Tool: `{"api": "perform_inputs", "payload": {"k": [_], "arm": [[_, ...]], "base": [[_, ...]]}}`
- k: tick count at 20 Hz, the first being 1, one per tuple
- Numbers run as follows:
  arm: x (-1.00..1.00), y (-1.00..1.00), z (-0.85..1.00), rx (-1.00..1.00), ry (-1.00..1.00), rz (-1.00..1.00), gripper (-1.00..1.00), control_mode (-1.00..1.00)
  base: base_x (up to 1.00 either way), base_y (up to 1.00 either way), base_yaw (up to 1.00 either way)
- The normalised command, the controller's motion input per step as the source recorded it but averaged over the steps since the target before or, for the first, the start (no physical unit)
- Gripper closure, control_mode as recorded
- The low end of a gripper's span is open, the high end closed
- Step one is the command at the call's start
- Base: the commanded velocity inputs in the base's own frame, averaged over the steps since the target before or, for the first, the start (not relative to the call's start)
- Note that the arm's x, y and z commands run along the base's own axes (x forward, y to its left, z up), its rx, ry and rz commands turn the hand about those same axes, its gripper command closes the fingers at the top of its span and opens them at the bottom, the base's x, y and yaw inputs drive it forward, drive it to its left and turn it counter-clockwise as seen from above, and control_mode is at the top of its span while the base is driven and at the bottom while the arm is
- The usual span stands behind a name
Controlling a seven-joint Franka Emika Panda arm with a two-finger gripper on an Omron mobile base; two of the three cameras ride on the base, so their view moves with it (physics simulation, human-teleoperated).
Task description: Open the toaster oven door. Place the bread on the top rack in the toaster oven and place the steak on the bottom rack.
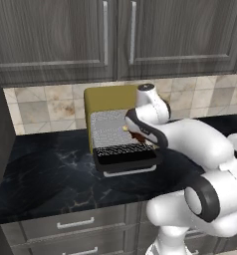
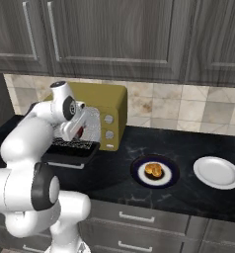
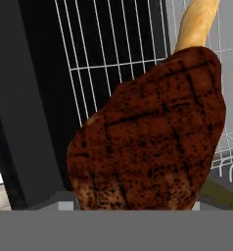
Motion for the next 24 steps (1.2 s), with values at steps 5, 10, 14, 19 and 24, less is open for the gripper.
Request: {"api": "perform_inputs", "payload": {"k": [5, 10, 14, 19, 24], "arm": [[0.31, 0.27, -0.54, -0.24, 0.00, 0.09, 1.00, -1.00], [0.38, 0.21, -0.32, -0.11, -0.01, 0.08, 1.00, -1.00], [0.28, 0.08, -0.08, 0.00, -0.09, 0.06, 1.00, -1.00], [0.02, 0.16, -0.13, 0.00, -0.05, 0.06, -1.00, -1.00], [-0.05, 0.06, 0.00, 0.01, -0.17, 0.03, -1.00, -1.00]], "base": [[0.00, 0.00, 0.00], [0.00, 0.00, 0.00], [0.00, 0.00, 0.00], [0.00, 0.00, 0.00], [0.00, 0.00, 0.00]]}}
